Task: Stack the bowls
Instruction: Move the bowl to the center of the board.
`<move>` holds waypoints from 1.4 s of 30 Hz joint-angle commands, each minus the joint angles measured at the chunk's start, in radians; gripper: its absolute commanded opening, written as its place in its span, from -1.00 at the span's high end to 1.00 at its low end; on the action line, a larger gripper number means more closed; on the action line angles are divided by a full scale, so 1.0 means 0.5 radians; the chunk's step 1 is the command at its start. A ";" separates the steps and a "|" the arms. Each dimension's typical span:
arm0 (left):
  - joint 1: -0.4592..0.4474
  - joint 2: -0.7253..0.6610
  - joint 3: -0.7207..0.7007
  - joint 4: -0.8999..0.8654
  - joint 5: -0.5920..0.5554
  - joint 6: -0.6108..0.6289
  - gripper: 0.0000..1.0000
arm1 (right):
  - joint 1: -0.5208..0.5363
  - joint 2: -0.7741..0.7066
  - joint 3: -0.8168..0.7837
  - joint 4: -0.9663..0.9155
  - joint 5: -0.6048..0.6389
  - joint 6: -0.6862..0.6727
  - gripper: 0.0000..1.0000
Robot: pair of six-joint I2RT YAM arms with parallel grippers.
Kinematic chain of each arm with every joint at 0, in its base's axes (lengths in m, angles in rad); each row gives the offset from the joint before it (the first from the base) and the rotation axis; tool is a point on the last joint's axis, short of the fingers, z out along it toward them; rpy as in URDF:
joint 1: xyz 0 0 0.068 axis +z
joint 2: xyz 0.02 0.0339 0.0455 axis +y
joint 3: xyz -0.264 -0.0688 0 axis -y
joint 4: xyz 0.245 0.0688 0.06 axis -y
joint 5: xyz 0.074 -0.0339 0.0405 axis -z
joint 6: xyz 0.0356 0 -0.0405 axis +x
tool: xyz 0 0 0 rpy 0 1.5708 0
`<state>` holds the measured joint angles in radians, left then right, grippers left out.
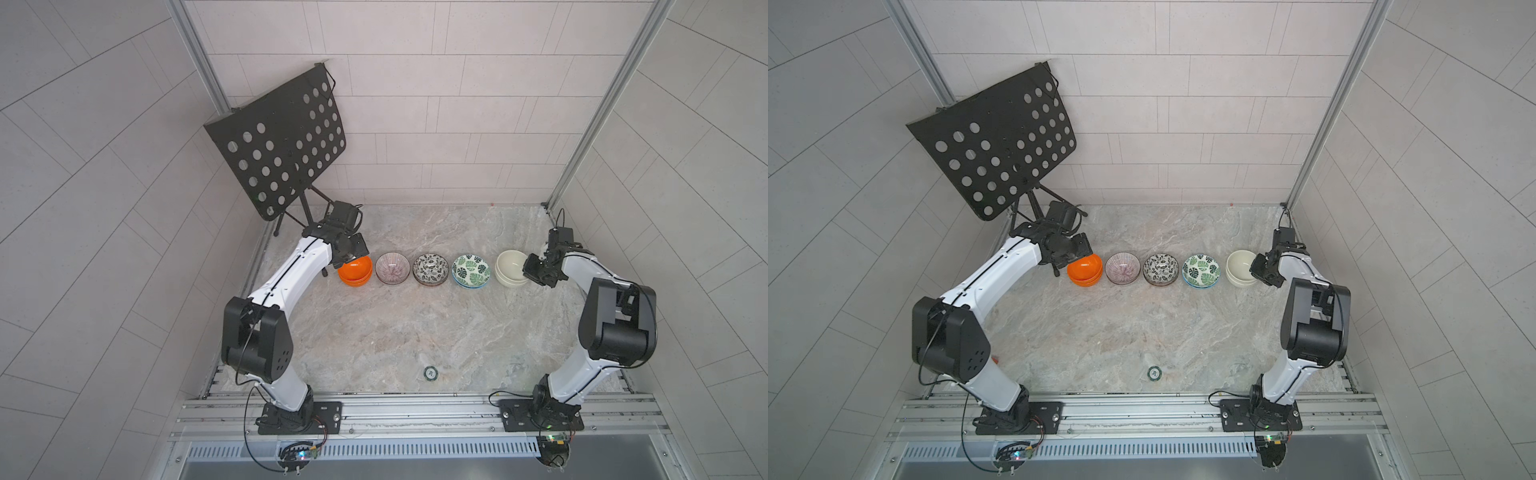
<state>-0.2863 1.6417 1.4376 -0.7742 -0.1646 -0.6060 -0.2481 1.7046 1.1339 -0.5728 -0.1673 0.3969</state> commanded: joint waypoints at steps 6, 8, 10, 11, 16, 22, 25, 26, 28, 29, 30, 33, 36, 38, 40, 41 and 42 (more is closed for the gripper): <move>0.002 -0.044 0.003 -0.007 -0.011 0.006 -0.34 | 0.056 -0.031 0.022 0.083 -0.016 -0.001 0.53; 0.004 -0.041 0.003 -0.010 -0.012 0.006 -0.34 | 0.071 -0.022 0.036 0.083 -0.012 -0.002 0.53; 0.002 -0.036 0.000 -0.008 -0.012 0.006 -0.34 | 0.080 -0.011 0.050 0.080 -0.008 -0.003 0.53; 0.001 -0.036 -0.002 -0.008 -0.013 0.006 -0.34 | 0.084 -0.006 0.054 0.082 -0.006 -0.003 0.53; 0.002 -0.032 -0.002 -0.010 -0.024 0.005 -0.34 | 0.084 0.003 0.043 0.086 0.009 -0.014 0.52; 0.004 -0.031 0.006 -0.012 -0.023 0.003 -0.34 | 0.084 -0.016 0.039 0.085 0.032 -0.015 0.47; 0.003 -0.030 0.008 -0.015 -0.029 0.003 -0.34 | 0.082 -0.027 0.038 0.074 0.043 -0.014 0.46; 0.004 -0.029 0.011 -0.019 -0.028 0.002 -0.34 | 0.082 -0.033 0.035 0.073 0.043 -0.015 0.46; 0.003 -0.031 0.014 -0.021 -0.032 0.003 -0.34 | 0.079 -0.050 0.026 0.077 0.043 -0.015 0.47; 0.002 -0.031 0.017 -0.021 -0.032 0.003 -0.34 | 0.082 -0.059 0.021 0.075 0.047 -0.013 0.47; 0.002 -0.031 0.020 -0.024 -0.034 0.003 -0.34 | 0.082 -0.061 0.017 0.078 0.049 -0.012 0.50; 0.002 -0.035 0.028 -0.033 -0.035 0.003 -0.34 | 0.082 -0.067 0.008 0.077 0.049 -0.009 0.55; 0.002 -0.037 0.035 -0.041 -0.039 0.006 -0.34 | 0.082 -0.078 -0.005 0.079 0.052 -0.008 0.55; 0.003 -0.039 0.039 -0.041 -0.040 0.007 -0.34 | 0.083 -0.093 -0.017 0.080 0.055 -0.007 0.56; 0.002 -0.036 0.039 -0.040 -0.035 0.006 -0.34 | 0.080 -0.105 -0.027 0.081 0.057 -0.007 0.56; 0.005 -0.035 0.042 -0.040 -0.033 0.006 -0.34 | 0.078 -0.110 -0.030 0.079 0.058 -0.006 0.56; 0.002 -0.033 0.040 -0.041 -0.030 0.006 -0.34 | 0.079 -0.114 -0.033 0.078 0.061 -0.007 0.56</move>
<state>-0.2863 1.6417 1.4376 -0.7773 -0.1768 -0.6060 -0.2104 1.6867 1.1282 -0.5430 -0.1535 0.3965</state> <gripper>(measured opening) 0.671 0.223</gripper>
